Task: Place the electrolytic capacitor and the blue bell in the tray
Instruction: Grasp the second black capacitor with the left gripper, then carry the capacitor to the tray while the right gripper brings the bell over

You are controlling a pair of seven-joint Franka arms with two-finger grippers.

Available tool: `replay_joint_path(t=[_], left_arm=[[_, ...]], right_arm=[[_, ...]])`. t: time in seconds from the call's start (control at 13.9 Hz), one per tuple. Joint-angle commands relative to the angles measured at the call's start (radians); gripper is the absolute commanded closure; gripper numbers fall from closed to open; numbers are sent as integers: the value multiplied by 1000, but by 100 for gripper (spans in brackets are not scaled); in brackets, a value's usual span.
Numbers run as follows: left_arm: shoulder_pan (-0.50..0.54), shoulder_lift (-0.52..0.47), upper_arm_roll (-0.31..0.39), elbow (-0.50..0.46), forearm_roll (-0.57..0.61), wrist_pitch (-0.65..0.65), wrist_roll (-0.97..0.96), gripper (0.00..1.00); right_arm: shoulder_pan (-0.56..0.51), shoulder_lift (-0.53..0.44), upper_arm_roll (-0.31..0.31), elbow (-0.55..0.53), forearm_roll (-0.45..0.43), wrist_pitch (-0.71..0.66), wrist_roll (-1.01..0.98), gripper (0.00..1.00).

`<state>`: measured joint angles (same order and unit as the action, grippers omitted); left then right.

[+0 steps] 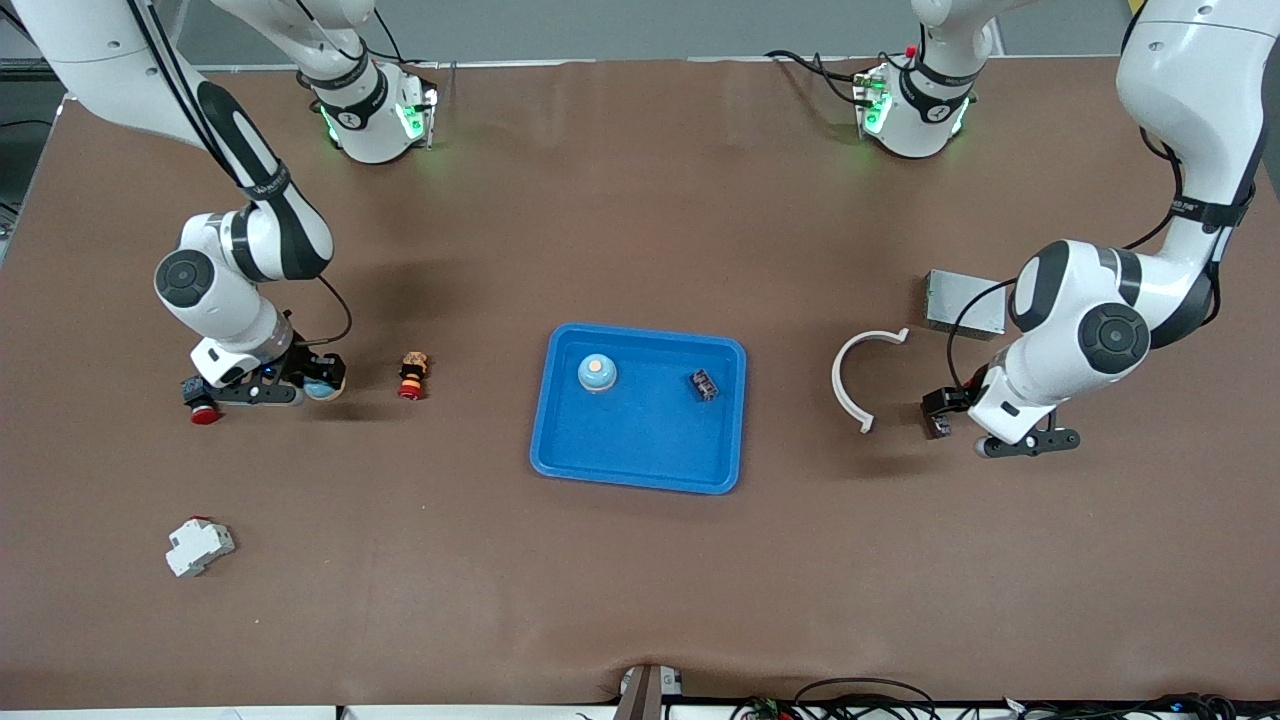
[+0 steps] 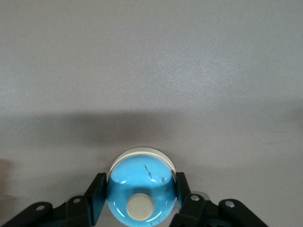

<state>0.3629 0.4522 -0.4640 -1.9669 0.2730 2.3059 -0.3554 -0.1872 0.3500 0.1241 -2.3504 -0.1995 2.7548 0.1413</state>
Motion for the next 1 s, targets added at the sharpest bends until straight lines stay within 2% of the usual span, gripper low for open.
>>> replay_joint_path(t=[0.0,0.72,0.93], left_arm=[[16,26,-7,-17,26,44,-52,0],[-2,109,-7,-9,28,141,-162,0],[-4,126,-7,-6,66,159,-191,0]], right_arm=[[-23,-34,19,-24,8,2,3,100],[-26,-35,19,-24,8,2,3,100],[-26,-37,19,-24,8,2,3,100]])
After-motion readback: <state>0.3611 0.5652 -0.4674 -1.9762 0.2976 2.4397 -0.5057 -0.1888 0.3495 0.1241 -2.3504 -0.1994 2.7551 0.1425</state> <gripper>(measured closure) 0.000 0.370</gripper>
